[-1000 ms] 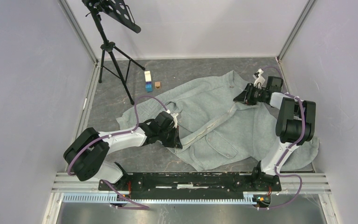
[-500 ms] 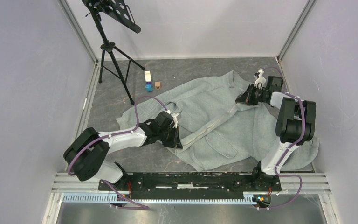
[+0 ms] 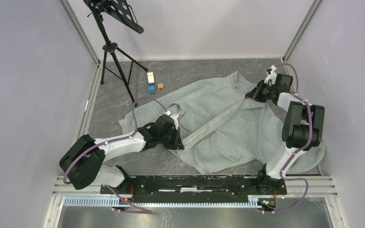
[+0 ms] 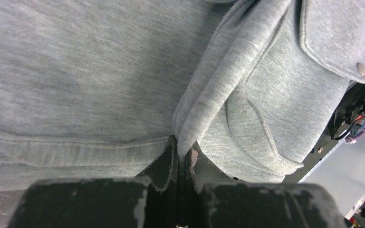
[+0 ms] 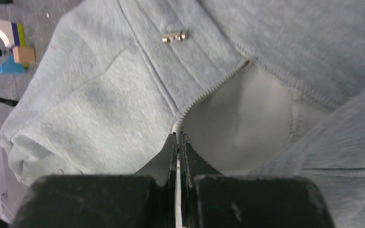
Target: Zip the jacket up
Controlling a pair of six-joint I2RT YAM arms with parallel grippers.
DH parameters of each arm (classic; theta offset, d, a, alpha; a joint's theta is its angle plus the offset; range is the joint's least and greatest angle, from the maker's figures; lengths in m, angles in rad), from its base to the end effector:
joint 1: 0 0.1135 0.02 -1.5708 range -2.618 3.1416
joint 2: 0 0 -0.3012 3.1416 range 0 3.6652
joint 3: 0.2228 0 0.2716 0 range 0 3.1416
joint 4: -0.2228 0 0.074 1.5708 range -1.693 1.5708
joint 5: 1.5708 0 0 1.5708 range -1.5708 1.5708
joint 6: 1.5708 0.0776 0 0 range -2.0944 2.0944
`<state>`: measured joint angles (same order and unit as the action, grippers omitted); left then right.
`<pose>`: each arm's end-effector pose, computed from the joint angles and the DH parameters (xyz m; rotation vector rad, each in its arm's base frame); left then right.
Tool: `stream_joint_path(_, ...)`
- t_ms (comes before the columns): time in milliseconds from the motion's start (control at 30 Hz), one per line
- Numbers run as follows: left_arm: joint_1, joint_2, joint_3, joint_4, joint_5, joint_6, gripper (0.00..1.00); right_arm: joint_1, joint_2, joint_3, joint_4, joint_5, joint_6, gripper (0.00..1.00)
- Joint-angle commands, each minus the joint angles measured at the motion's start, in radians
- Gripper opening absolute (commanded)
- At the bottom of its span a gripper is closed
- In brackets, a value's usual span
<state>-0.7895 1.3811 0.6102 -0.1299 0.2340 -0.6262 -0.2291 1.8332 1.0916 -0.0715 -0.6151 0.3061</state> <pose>0.1899 -0.2170 0.1506 0.3249 2.6380 -0.8383 0.4274 -0.0537 0.1699 0.3282 2.2982 0.7663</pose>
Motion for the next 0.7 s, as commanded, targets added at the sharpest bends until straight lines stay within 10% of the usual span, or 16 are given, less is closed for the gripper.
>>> stream_joint_path(0, -0.001, -0.064, -0.050, -0.089, -0.045, 0.044, 0.02, -0.046, -0.074, 0.038, 0.203, 0.123, 0.044, 0.00)
stream_joint_path(667, -0.002, -0.273, -0.135, -0.164, -0.155, -0.003, 0.02, -0.119, -0.042, 0.293, 0.014, 0.425, -0.117, 0.00)
